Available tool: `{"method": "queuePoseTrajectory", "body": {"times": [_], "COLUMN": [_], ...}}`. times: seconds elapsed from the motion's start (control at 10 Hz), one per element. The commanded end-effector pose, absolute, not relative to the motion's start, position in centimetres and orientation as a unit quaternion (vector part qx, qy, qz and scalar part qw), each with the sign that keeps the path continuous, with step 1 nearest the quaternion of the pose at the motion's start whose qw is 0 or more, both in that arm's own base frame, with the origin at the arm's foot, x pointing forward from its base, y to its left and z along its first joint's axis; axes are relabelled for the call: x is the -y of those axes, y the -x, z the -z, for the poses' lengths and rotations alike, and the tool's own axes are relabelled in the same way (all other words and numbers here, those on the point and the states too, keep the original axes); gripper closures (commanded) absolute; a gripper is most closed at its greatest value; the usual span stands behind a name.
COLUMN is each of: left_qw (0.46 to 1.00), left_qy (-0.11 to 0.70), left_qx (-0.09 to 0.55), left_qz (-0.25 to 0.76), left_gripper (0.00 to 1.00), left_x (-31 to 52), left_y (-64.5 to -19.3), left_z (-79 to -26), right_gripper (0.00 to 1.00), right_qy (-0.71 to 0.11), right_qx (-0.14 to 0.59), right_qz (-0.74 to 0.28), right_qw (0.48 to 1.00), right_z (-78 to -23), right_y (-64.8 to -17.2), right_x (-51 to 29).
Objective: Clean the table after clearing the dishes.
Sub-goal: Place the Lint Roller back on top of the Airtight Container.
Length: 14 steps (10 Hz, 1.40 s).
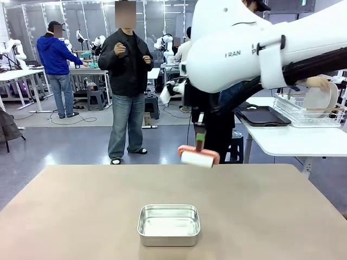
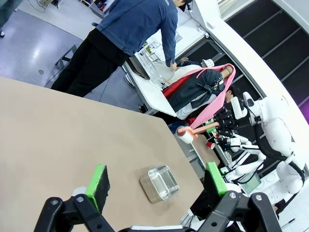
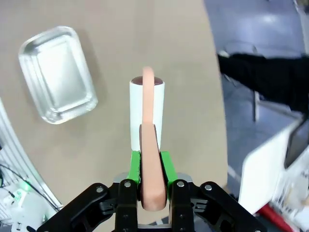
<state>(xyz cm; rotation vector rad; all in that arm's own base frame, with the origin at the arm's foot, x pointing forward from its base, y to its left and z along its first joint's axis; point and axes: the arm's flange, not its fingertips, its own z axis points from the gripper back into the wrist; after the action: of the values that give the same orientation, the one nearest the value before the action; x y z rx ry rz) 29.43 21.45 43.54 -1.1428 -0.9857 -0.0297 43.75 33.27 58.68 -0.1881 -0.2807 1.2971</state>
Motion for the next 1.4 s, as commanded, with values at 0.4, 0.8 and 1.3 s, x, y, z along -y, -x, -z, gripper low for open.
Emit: {"method": "queuePoseTrajectory", "body": {"times": [0.4,0.8,1.3], "left_qw": [0.727,0.727,0.727], "left_qy": [0.524,0.524,0.524], "left_qx": [0.444,0.444,0.444], "left_qz": [0.012,0.012,0.012], "left_gripper": [0.0,0.0,0.0], "left_x": [-21.6,-21.6,-21.6], "left_y": [-29.2,-29.2,-29.2], "left_z": [-43.8,-43.8,-43.8], "right_gripper": [0.78,0.78,0.78], "right_qy": [0.03,0.022,-0.033], "right_qx": [0.113,0.088,-0.008], "right_qz": [-0.654,-0.688,-0.711], "right_qw": [0.747,0.72,0.703], "right_z": [-57.5,-56.2,-51.6], "right_y": [-41.7,-41.9,-43.3], "right_x": [-35.5,-37.0,-42.2]}}
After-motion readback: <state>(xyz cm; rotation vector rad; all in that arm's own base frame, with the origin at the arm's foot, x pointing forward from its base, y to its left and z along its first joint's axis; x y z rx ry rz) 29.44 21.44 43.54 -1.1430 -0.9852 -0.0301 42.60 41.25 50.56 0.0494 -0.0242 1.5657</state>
